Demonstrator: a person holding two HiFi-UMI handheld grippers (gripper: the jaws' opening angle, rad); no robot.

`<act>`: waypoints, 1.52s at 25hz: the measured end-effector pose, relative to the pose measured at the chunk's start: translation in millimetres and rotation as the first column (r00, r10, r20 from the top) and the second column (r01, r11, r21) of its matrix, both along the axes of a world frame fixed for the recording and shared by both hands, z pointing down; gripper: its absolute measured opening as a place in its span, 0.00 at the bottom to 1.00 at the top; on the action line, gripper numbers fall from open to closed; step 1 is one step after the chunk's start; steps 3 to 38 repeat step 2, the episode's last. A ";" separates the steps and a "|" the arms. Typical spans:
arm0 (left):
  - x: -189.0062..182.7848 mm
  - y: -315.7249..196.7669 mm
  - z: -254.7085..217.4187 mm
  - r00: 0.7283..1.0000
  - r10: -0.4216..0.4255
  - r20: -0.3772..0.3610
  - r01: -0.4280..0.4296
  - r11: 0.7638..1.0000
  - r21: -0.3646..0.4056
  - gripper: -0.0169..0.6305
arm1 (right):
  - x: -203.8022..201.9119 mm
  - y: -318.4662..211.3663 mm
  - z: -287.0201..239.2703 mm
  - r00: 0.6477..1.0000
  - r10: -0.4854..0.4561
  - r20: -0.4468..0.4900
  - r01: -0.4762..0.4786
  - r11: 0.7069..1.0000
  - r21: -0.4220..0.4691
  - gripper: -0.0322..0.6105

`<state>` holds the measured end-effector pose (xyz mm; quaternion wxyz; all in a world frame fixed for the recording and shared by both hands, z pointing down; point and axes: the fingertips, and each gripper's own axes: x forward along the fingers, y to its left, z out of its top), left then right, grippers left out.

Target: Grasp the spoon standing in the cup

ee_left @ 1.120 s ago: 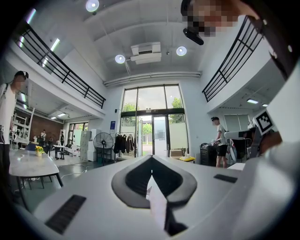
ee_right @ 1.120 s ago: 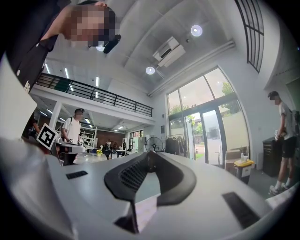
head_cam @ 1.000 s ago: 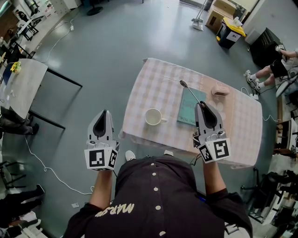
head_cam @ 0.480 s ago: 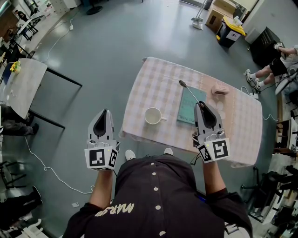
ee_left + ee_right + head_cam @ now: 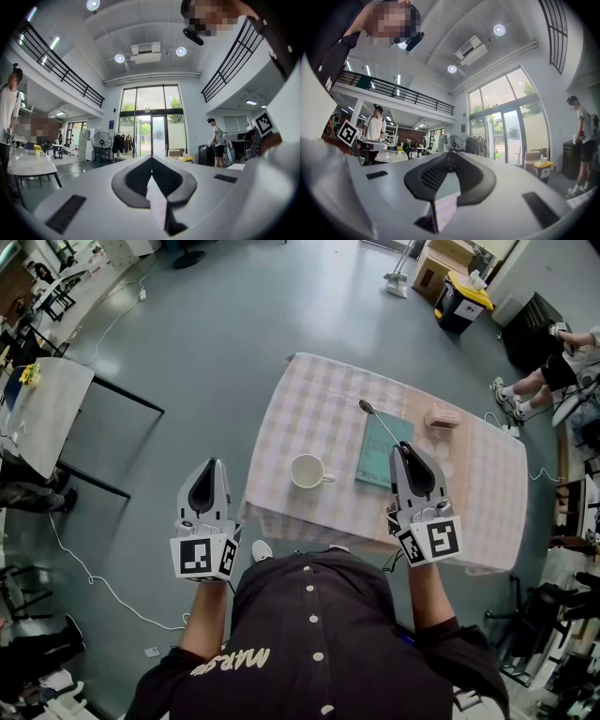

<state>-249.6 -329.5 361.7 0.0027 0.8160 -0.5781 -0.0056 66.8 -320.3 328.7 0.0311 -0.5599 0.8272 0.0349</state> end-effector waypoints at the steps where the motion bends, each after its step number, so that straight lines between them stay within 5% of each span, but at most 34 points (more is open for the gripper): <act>1: 0.4 0.2 0.1 1.000 0.001 -0.001 -0.001 1.000 0.000 0.04 | -0.3 0.2 0.2 1.000 0.000 -0.001 0.000 1.000 0.000 0.13; 38: 0.9 0.4 0.3 1.000 0.002 -0.002 -0.002 1.000 -0.001 0.04 | -0.5 0.5 0.5 1.000 -0.001 -0.002 0.001 1.000 -0.001 0.13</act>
